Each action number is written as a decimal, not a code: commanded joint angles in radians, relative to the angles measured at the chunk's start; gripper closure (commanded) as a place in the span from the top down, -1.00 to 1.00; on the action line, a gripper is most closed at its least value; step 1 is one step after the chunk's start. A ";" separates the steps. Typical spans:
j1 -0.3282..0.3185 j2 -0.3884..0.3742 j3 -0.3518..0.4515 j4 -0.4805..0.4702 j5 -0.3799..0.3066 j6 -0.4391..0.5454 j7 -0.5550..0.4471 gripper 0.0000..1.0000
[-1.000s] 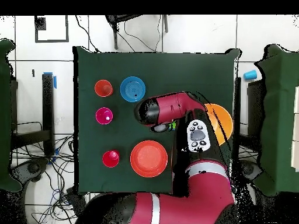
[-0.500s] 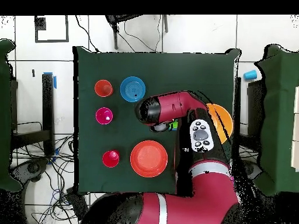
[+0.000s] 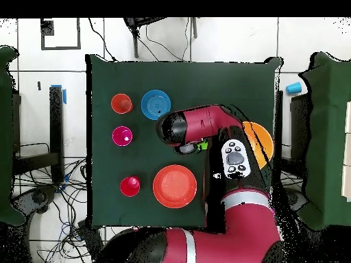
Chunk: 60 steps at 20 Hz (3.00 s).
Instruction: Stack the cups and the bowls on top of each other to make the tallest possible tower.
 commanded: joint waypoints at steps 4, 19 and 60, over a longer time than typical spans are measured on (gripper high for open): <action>-0.002 -0.017 0.087 -0.004 -0.100 0.092 -0.318 -1.00; 0.018 0.006 0.077 -0.045 -0.140 0.126 -0.280 -1.00; 0.000 0.012 0.099 -0.109 -0.193 0.140 -0.328 -1.00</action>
